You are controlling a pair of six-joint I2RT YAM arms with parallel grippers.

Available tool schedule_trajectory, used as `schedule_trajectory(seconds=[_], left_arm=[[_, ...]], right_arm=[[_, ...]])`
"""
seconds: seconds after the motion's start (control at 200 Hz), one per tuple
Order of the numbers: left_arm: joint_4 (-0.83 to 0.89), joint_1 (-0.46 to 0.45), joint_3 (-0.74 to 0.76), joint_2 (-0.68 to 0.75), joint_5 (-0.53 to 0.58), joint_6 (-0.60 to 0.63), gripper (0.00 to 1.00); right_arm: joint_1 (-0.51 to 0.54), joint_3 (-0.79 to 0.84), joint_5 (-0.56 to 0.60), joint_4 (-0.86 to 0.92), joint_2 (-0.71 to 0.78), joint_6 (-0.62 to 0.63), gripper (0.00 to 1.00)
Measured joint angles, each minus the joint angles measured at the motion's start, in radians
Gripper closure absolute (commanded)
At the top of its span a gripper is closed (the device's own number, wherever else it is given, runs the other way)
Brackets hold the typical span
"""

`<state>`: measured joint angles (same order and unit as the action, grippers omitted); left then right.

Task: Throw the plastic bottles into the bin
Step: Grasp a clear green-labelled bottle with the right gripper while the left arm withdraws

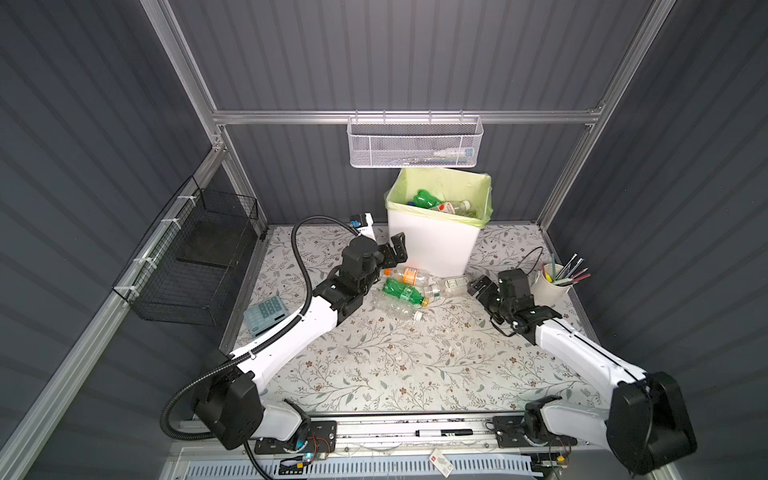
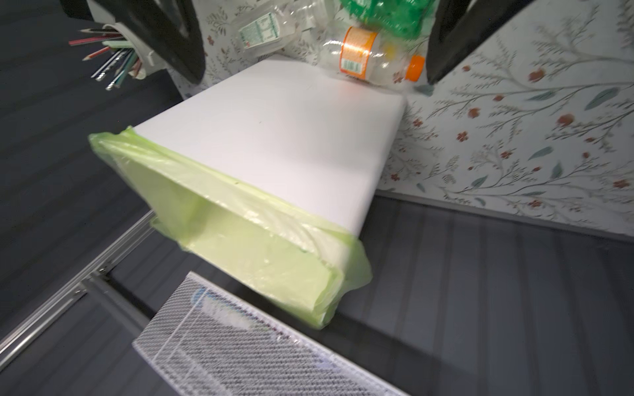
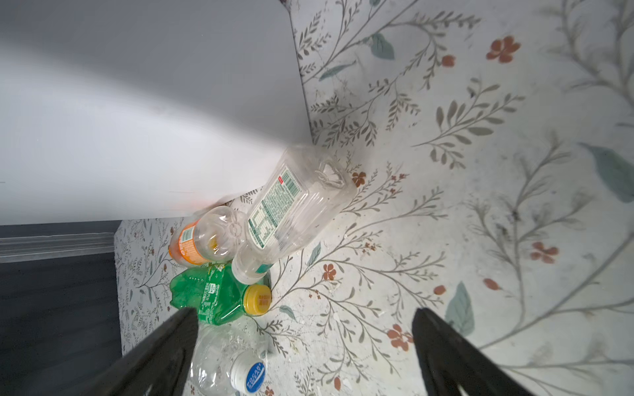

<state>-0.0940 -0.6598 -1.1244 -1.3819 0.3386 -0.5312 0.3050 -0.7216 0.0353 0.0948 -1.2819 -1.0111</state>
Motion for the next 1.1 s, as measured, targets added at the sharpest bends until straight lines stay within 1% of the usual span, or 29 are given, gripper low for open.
schedule_trajectory(seconds=[0.14, 0.38, 0.625, 0.91, 1.025, 1.1], left_arm=[[0.065, 0.019, 0.099, 0.066, 0.041, -0.003, 0.0], [0.156, 0.02, 0.258, 0.158, 0.083, -0.018, 0.0], [0.225, 0.02, 0.328, 0.203, 0.111, -0.035, 0.0], [0.235, 0.02, 0.354, 0.221, 0.119, -0.053, 0.0], [0.237, 0.02, 0.362, 0.221, 0.119, -0.058, 0.0], [0.237, 0.02, 0.367, 0.223, 0.122, -0.061, 0.0]], right_arm=[[0.032, -0.085, 0.042, 0.006, -0.137, -0.085, 0.01], [0.051, -0.21, 0.074, 0.014, -0.29, -0.184, 0.01], [0.064, -0.331, 0.093, 0.063, -0.424, -0.214, 0.01], [0.065, -0.415, 0.109, 0.125, -0.535, -0.209, 0.01], [0.065, -0.425, 0.111, 0.145, -0.563, -0.184, 0.08], [0.064, -0.425, 0.11, 0.146, -0.567, -0.155, 0.17]])
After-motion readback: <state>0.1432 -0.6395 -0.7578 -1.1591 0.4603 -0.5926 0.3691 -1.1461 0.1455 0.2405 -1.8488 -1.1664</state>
